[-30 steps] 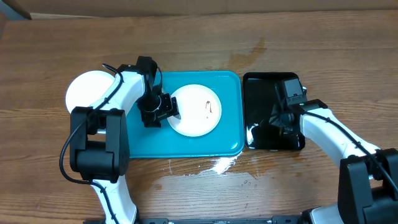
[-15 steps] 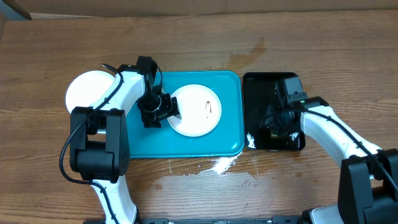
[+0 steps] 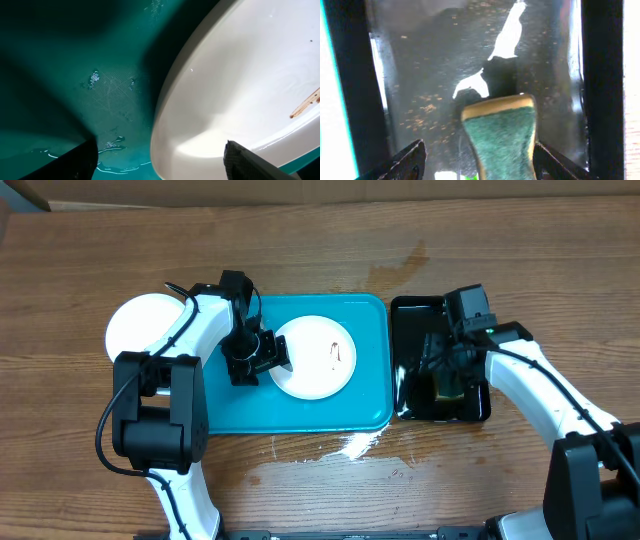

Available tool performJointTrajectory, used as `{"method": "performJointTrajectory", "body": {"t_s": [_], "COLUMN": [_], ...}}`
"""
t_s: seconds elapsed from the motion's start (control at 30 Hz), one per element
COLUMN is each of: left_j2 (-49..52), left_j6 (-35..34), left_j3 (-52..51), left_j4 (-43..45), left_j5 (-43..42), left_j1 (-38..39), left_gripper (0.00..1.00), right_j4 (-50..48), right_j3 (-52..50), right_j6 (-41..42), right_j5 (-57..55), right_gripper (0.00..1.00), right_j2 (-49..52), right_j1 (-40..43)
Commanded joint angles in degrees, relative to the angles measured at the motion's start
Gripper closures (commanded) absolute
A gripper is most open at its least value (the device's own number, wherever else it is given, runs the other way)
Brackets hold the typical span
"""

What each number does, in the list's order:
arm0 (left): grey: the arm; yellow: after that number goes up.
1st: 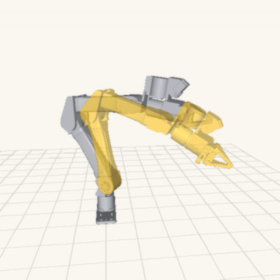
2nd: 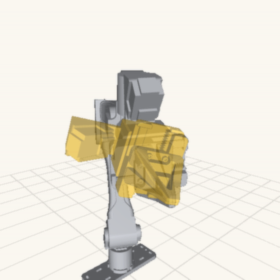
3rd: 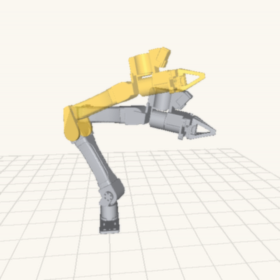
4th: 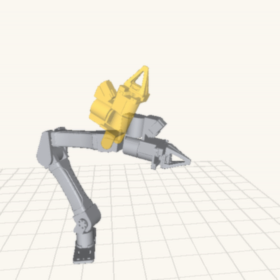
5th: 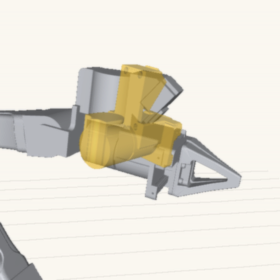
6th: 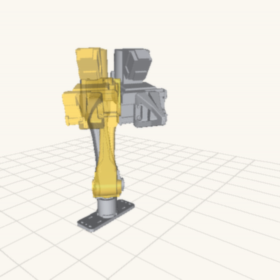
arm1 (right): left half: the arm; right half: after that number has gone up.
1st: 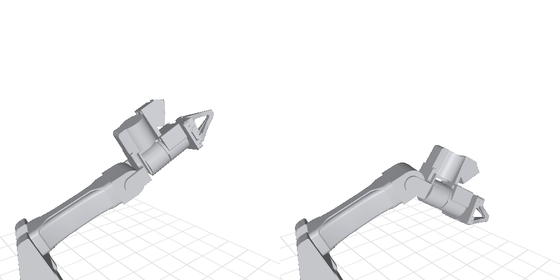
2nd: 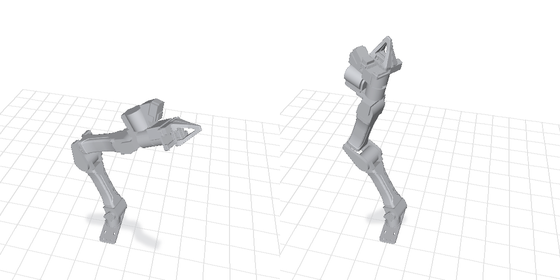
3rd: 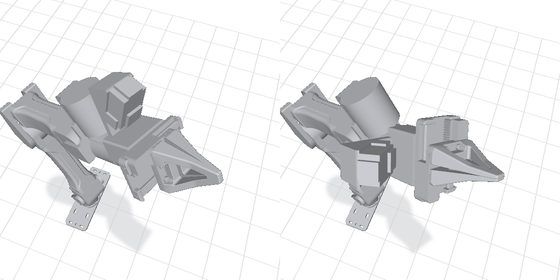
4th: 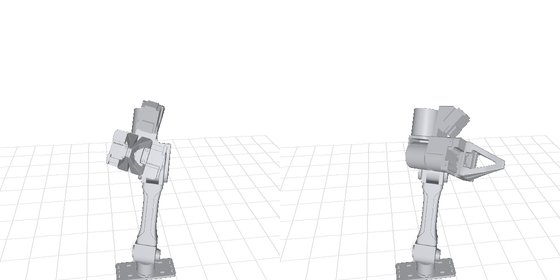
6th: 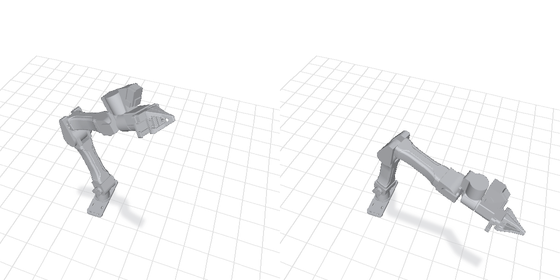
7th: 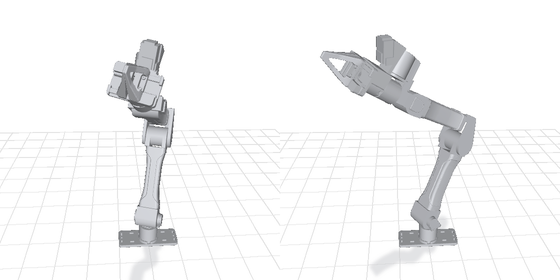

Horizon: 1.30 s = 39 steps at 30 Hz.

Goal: Clean dirty plates on tray and stack at the side
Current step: 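Rinse the sponge in the black tray with the right gripper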

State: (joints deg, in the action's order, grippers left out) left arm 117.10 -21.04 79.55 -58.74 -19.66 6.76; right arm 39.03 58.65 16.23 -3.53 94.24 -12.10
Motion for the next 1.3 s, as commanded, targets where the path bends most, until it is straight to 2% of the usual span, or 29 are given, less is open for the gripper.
{"method": "performJointTrajectory", "body": {"t_s": [0.0,0.23,0.4,0.57,0.63,0.67,0.7,0.8,0.9,1.0,1.03,1.1,1.17,1.27], "left_j2": [0.7,0.7,0.7,0.7,0.7,0.7,0.7,0.7,0.7,0.7,0.7,0.7,0.7,0.7], "left_j6": [0.5,0.48,0.48,0.48,0.48,0.48,0.48,0.46,0.48,0.48,0.46,0.48,0.48,0.48], "left_j3": [-0.5,-0.5,-0.5,-0.5,-0.5,-0.5,-0.5,-0.5,-0.5,-0.5,-0.5,-0.5,-0.5,-0.5], "left_j4": [0.52,0.26,0.28,0.28,0.31,0.31,0.28,0.31,0.33,0.5,0.52,0.57,0.52,0.55], "left_j5": [0.81,1.75,2.25,2.25,2.25,2.25,2.25,2.23,2.25,2.25,2.25,2.25,2.25,2.25], "left_j1": [0.28,0.31,0.28,0.31,0.28,0.28,0.31,0.28,0.28,0.28,0.28,0.28,0.28,0.28], "left_gripper": [0.17,0.17,0.17,0.17,0.17,0.17,0.17,0.19,0.25,0.32,0.33,0.31,0.26,0.15], "right_j4": [-2.89,-11.96,-13.57,-16.17,-17.18,-17.44,-17.4,-17.29,-17.29,-17.07,-16.76,-14.93,-12.87,-9.01], "right_j3": [-2.89,-8.44,-9.27,-10.27,-10.29,-10.27,-10.27,-10.14,-9.86,-8.79,-8.39,-7.3,-6.6,-6.03], "right_j6": [-0.44,-0.44,-0.44,-0.46,-0.48,-0.42,-0.42,-0.42,-0.44,-0.44,-0.44,-0.44,-0.44,-0.42], "right_j5": [-2.45,-2.99,-2.89,-2.86,-2.86,-2.86,-2.86,-2.86,-2.86,-2.86,-2.86,-2.86,-2.86,-2.84], "right_gripper": [0.3,0.3,0.31,0.33,0.37,0.43,0.57,0.83,0.96,0.96,0.91,0.39,0.3,0.29], "right_j2": [-0.55,0.15,0.66,2.45,3.34,3.48,3.48,3.06,2.14,0.92,0.57,-0.52,-1.33,-2.08], "right_j1": [-0.15,-0.15,-0.15,-0.13,-0.15,-0.15,-0.15,-0.13,-0.13,-0.13,-0.15,-0.15,-0.13,-0.15]}}
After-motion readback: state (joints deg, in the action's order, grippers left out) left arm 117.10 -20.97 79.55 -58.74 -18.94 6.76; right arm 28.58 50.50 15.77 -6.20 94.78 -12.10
